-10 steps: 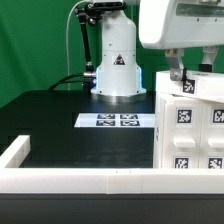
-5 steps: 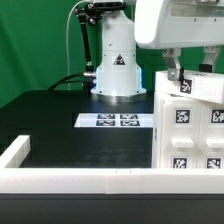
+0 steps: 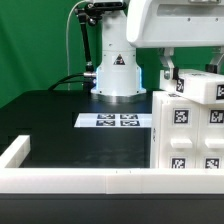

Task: Assemble cabinet

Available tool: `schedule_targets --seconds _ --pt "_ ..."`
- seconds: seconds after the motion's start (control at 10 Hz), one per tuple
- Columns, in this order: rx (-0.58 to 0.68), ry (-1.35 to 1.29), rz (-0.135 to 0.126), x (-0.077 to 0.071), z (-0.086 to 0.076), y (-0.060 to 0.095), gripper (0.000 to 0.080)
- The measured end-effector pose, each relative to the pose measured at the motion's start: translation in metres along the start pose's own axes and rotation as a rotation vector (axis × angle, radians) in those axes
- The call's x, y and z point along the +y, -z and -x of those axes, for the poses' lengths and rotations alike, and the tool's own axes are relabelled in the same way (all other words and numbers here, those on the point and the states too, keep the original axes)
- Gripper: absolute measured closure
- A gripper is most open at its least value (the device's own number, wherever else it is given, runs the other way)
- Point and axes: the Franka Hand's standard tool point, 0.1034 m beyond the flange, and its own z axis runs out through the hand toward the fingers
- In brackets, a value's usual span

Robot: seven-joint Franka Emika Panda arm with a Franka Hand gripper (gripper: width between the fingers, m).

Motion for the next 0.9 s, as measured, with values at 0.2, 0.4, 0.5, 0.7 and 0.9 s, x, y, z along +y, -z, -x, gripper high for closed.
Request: schedule_targets --seconds 0.2,0.4,0.5,0.7,0.9 --pt "0.003 -0.169 -0.003 -0.0001 -0.0007 0.0001 0.0239" --pt "0.004 -0.363 -0.004 -0.0016 -0.0005 -0.0004 0.0239" --pt "0.005 -0.449 -0.004 -0.0016 -0.0005 -0.0005 0.0239" --pt "0.004 -0.645 -0.004 -0.0025 -0.0003 -0.0009 0.0238" --pt "0.024 -0.901 -0.011 -0.0058 -0.0016 -0.0009 0.0238"
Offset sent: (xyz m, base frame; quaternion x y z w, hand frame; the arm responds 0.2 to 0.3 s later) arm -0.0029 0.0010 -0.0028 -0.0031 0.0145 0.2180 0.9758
